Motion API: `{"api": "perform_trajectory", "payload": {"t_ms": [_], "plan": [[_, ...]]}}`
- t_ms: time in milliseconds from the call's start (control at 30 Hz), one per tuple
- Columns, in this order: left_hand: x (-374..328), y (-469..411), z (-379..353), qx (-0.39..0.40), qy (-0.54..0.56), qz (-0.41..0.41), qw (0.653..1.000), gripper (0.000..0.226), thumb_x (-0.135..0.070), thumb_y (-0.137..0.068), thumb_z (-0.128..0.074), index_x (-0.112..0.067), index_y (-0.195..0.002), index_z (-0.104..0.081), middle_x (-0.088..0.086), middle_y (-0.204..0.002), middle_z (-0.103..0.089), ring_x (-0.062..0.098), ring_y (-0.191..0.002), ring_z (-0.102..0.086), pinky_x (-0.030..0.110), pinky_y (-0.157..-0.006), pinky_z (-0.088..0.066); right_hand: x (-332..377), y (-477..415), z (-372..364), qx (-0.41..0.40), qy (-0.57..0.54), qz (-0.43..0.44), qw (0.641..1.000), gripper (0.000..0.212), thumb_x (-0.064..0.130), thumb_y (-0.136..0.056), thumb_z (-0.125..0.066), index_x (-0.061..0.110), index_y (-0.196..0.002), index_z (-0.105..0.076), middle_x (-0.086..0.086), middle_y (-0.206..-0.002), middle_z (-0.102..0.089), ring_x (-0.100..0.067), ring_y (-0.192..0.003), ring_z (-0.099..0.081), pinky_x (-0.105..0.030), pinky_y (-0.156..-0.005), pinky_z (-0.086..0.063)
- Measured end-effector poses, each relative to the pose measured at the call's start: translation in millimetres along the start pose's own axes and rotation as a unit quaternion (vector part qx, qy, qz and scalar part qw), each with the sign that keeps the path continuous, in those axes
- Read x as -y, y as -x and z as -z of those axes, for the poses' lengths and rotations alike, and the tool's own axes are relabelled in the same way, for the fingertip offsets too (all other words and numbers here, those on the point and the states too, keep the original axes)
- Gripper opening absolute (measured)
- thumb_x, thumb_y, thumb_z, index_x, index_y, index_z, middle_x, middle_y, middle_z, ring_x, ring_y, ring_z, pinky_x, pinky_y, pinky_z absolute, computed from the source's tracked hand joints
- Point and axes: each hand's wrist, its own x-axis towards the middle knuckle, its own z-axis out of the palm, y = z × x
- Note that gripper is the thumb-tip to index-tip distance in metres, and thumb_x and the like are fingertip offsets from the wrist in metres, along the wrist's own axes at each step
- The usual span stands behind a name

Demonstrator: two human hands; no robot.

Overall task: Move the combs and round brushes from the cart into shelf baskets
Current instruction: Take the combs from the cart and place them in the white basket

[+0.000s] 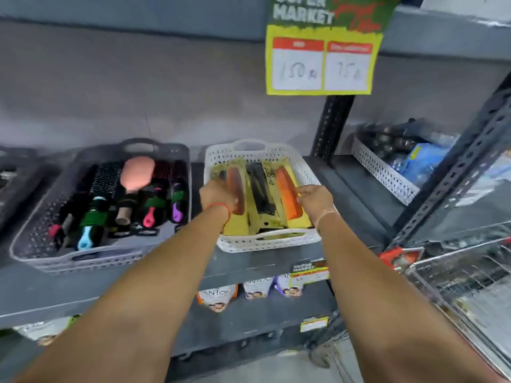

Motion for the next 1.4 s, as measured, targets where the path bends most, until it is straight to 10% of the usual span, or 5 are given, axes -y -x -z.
{"api": "perform_trajectory", "payload": {"t_ms": [400,733,1000,1200,1400], "plan": [[5,3,-17,0.018,-0.168,-0.074,0.983,0.034,-0.008,-0.093,-0.045,0.004,-0.123,-0.052,0.025,-0.123,-0.059,0.037,-0.116,-0.055,0.039,-0.096,-0.047,-5,0,-9,-0.027,0.292,0.040,0.955,0.030,0.005,-0.088,-0.037,0.012,-0.102,-0.063,-0.014,-0.106,-0.065,-0.033,-0.096,-0.061,-0.036,-0.068,-0.051],[136,85,107,-0.188,0.243,-0.106,0.946,0.020,-0.011,-0.089,-0.055,0.002,-0.101,-0.067,0.007,-0.081,-0.069,-0.007,-0.068,-0.060,0.005,-0.067,-0.043,93,130,-93,-0.182,0.023,0.435,0.882,0.032,0.020,-0.087,-0.054,0.003,-0.114,-0.056,-0.021,-0.110,-0.061,-0.037,-0.101,-0.055,-0.041,-0.091,-0.042],[422,190,175,-0.241,0.304,0.233,0.892,0.018,-0.011,-0.093,-0.051,0.000,-0.087,-0.064,0.012,-0.072,-0.060,0.011,-0.068,-0.056,0.024,-0.060,-0.050,97,319,-269,0.222,0.059,0.505,0.832,0.045,0.032,-0.085,-0.058,0.007,-0.122,-0.051,-0.013,-0.089,-0.072,-0.033,-0.069,-0.067,-0.033,-0.050,-0.051],[572,248,187,-0.087,0.339,0.490,0.798,0.029,-0.020,-0.097,-0.040,-0.014,-0.069,-0.048,0.011,-0.064,-0.047,0.015,-0.035,-0.051,0.012,-0.034,-0.034,64,399,-421,0.562,0.193,0.164,0.787,0.048,0.047,-0.089,-0.047,0.014,-0.124,-0.044,-0.013,-0.085,-0.061,-0.034,-0.081,-0.066,-0.043,-0.073,-0.054],[642,277,145,0.080,0.118,0.540,0.829,0.047,-0.034,-0.092,-0.050,-0.002,-0.127,-0.053,0.018,-0.129,-0.060,0.031,-0.117,-0.057,0.034,-0.093,-0.047,-11,421,-493,0.624,0.364,0.041,0.690,0.040,0.038,-0.093,-0.048,0.014,-0.062,-0.042,-0.006,-0.066,-0.053,-0.017,-0.050,-0.056,-0.025,-0.049,-0.048]]}}
